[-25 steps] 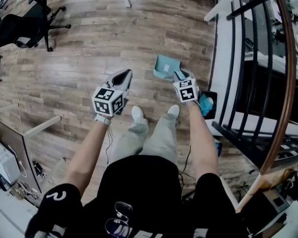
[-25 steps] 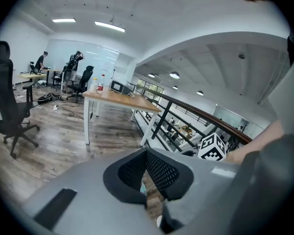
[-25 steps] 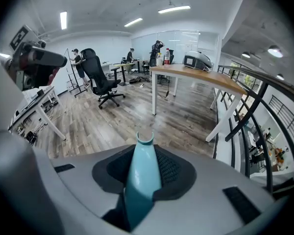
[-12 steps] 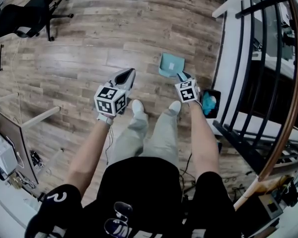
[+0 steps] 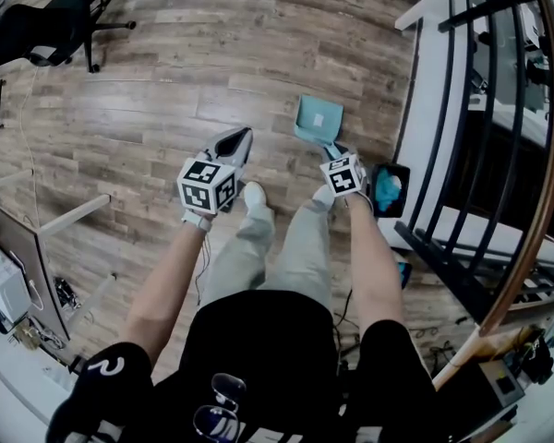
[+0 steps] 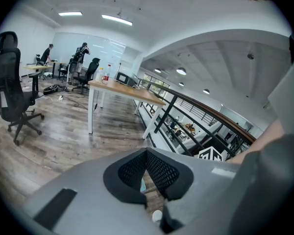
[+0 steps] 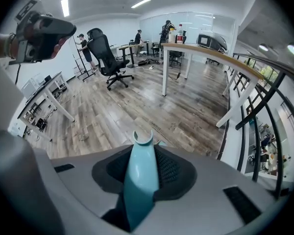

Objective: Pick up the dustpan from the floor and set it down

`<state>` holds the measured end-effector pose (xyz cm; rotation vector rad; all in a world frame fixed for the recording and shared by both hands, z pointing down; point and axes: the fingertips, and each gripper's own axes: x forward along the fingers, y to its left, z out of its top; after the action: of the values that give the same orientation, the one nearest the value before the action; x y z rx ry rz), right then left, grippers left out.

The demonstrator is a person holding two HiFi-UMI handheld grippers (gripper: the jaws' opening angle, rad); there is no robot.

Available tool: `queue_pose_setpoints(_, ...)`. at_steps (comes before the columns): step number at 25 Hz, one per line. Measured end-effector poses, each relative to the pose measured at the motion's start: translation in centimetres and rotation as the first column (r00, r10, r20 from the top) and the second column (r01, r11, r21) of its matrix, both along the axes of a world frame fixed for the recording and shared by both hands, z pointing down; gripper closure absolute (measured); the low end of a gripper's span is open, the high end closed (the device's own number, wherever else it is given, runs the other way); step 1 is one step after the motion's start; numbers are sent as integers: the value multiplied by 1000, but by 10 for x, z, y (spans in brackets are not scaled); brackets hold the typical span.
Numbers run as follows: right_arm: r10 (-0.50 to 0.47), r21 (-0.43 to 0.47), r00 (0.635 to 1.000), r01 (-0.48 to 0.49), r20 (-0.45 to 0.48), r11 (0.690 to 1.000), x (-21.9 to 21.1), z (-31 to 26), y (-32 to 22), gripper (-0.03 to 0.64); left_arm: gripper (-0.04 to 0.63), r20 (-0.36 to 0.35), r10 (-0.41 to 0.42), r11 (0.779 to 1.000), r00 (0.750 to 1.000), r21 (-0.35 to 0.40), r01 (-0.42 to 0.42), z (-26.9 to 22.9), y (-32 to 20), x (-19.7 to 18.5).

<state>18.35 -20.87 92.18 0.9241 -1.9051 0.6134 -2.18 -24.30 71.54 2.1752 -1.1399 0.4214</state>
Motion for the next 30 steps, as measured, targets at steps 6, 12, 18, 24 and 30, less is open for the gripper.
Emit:
queue_pose_setpoints(6,38,-15,999,-38,-16,999,0,3,6,516,598,10,21,1000,1000,-20,-21,11,7,5)
queue_pose_setpoints(12,78,-6,997,-78,21,997,3,-16,8,456,598,0,36,999,999,-9,-36,4,15,8)
queue_pose_setpoints(18,102,87,992,-109,80,990,3,-74,7,448,598,-10,36,999,999,16,-36,-17,21,3)
queue_pose_setpoints(24,167,204,976,-194,139,960,3,-151,7,493,598,-28,45,997,999,71,-43,-57,23,-4)
queue_pose_setpoints(30,226,333,952,-286,207,898,12,-241,22,596,598,-58,54,986,997,158,-44,-114,44,-2)
